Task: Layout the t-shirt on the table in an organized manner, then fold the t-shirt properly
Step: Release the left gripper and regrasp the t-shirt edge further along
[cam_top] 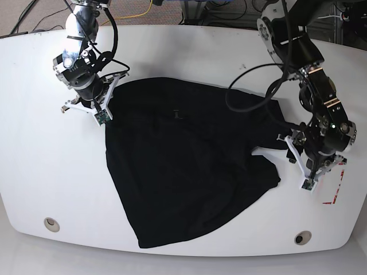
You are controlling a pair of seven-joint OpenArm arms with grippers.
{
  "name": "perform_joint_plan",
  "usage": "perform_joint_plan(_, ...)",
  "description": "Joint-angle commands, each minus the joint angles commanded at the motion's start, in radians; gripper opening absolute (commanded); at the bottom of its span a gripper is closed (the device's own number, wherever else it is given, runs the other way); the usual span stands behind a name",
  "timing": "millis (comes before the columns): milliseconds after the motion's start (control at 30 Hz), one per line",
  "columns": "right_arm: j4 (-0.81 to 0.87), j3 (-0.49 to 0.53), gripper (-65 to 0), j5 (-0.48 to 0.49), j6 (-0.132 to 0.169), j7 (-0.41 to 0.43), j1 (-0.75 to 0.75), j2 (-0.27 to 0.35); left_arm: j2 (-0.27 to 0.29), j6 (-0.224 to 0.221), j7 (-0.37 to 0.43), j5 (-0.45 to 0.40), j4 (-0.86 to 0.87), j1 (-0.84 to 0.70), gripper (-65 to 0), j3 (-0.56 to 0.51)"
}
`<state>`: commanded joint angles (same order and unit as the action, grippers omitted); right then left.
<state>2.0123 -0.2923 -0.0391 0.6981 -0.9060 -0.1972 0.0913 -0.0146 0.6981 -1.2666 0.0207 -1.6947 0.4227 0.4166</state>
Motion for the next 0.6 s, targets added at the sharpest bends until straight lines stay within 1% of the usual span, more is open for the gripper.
perform_joint_plan(100,0.0,0.003,-65.0,0.002,0.0,0.0,-0.012,-0.003,0.0,0.0,0.071,0.0,0.091,0.051,-38.3,0.014)
perform_joint_plan(200,0.0,0.005,-65.0,0.003,0.0,0.0,-0.017,-0.006,0.0,-0.047,0.143,0.002,0.203,0.104,-38.3,0.035)
perform_joint_plan(333,0.0,0.006,-65.0,0.008,0.0,0.0,-0.018,-0.008,0.0,-0.105,0.209,0.002,0.334,0.152,-38.2,0.068)
perform_joint_plan(467,0.0,0.006,-65.0,0.009,0.0,0.0,-0.018,-0.008,0.0,-0.145,0.264,0.002,0.434,0.178,-38.2,0.114)
perform_joint_plan(500,0.0,0.006,-65.0,0.009,0.0,0.0,-0.018,-0.008,0.0,-0.173,0.299,0.002,0.471,0.186,-38.2,0.132)
perform_joint_plan(533,0.002,0.006,-65.0,0.009,0.0,0.0,-0.018,-0.008,0.0,-0.186,0.316,0.002,0.486,0.189,-38.2,0.14)
perform_joint_plan(600,0.002,0.006,-65.0,0.009,0.0,0.0,-0.018,-0.008,0.0,-0.243,0.365,0.002,0.537,0.192,-36.9,0.163)
